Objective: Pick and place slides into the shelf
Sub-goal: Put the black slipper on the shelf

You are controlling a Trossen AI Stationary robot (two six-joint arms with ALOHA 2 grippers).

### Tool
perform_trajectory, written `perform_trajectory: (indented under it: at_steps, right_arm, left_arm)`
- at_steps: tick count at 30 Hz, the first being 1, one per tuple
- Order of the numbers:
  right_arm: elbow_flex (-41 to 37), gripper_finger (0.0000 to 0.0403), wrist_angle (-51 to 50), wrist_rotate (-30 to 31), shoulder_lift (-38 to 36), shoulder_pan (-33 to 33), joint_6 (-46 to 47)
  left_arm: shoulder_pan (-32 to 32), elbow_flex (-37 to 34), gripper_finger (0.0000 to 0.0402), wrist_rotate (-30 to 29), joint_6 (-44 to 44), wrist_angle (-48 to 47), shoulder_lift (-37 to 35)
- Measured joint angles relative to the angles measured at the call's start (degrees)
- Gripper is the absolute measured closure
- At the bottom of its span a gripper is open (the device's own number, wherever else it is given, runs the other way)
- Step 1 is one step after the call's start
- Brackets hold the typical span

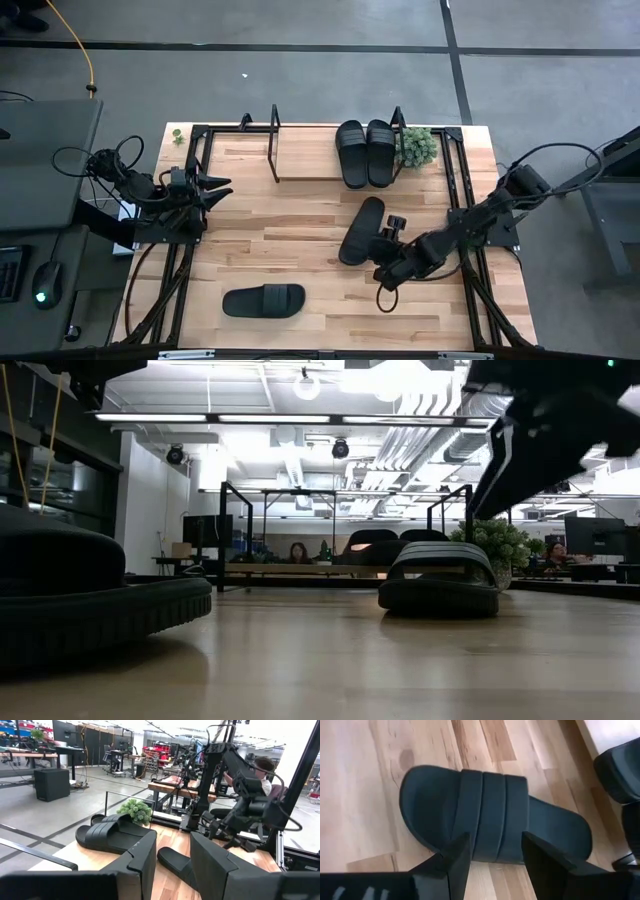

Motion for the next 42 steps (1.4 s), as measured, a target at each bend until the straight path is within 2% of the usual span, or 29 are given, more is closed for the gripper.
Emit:
perform_trajectory:
  at_steps: [4, 12, 19, 24, 42]
  right_arm:
    - [0.36, 0.0236, 0.88, -0.01, 2.14, -0.02, -0.22]
    - [6.68, 0.0236, 0.26, 2.48, 7.40, 0.72, -3.70]
    - [12.87, 0.0236, -6.40, 7.33, 13.70, 2.18, -3.48]
    - [15.83, 0.0236, -9.53, 8.22, 17.07, 2.94, -2.58]
    - [16.06, 0.0236, -13.40, 10.55, 21.64, 4.85, 1.09]
  left_arm:
    - [0.00, 0.01, 0.0296, 0.00, -0.07, 0.00, 0.00]
    - [0.00, 0.01, 0.0296, 0.00, -0.06, 0.00, 0.00]
    - [0.00, 0.01, 0.0296, -0.02, 0.01, -0.13, 0.02]
    - [0.00, 0.00, 0.0296, -0.01, 0.02, -0.17, 0.02]
    - [0.00, 0.01, 0.0296, 0.00, -0.20, -0.24, 0.02]
